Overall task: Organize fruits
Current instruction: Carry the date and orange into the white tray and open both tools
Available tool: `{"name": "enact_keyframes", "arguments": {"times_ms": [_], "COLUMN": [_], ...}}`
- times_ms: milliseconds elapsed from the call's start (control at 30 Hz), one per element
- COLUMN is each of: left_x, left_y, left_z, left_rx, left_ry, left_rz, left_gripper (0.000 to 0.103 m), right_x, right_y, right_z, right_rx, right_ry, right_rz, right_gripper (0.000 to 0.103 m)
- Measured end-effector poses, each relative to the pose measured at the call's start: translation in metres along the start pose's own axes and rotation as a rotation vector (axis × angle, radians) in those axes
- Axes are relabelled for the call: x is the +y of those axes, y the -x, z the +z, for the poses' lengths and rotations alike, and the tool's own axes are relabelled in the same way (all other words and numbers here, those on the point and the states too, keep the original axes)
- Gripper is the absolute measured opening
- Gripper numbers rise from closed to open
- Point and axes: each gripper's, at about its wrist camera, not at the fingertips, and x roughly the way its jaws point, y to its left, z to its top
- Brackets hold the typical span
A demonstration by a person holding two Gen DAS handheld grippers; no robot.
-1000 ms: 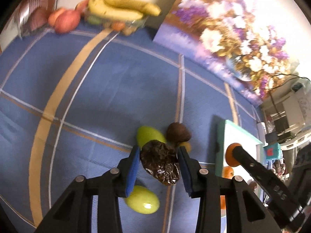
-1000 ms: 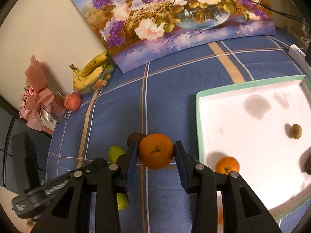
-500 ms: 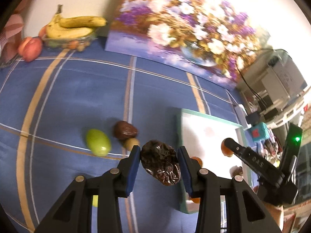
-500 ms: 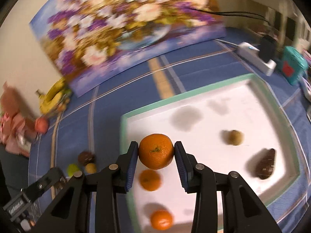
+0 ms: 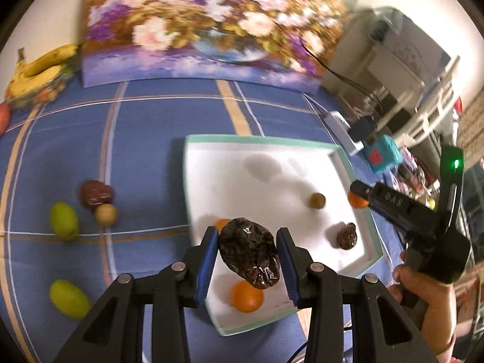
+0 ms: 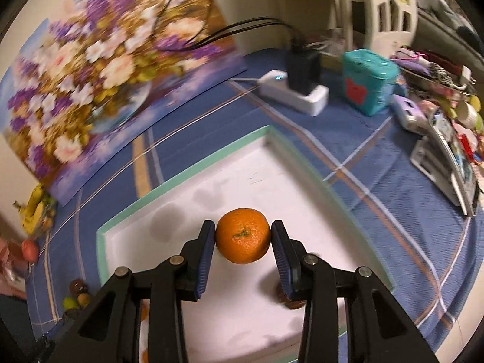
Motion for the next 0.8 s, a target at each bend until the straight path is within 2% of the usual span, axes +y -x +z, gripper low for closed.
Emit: {"name": "enact_keyframes", "arguments": {"times_ms": [200, 500, 800], "left_x": [-0.02, -0.027, -0.035], "left_y": [-0.02, -0.045, -0.064], "left_z": [-0.003, -0.012, -0.022], "left_rx": [0.013, 0.066, 0.118], "left_ry": [-0.038, -0.067, -0.108], "left_rz": [0.002, 0.044, 0.079], "left_gripper": [0.042, 0.042, 0.042], "right_x": [-0.009, -0.013, -0.014], "right_y": [-0.003, -0.035, -0.042], "right_z": [0.0, -0.013, -0.018], "right_rx": [-0.022, 0.062, 0.081], "right_ry": [0.007, 0.006, 0.01], "right_rz": [-0.009, -0.03, -0.038], "right_gripper": [0.04, 0.04, 0.04]}}
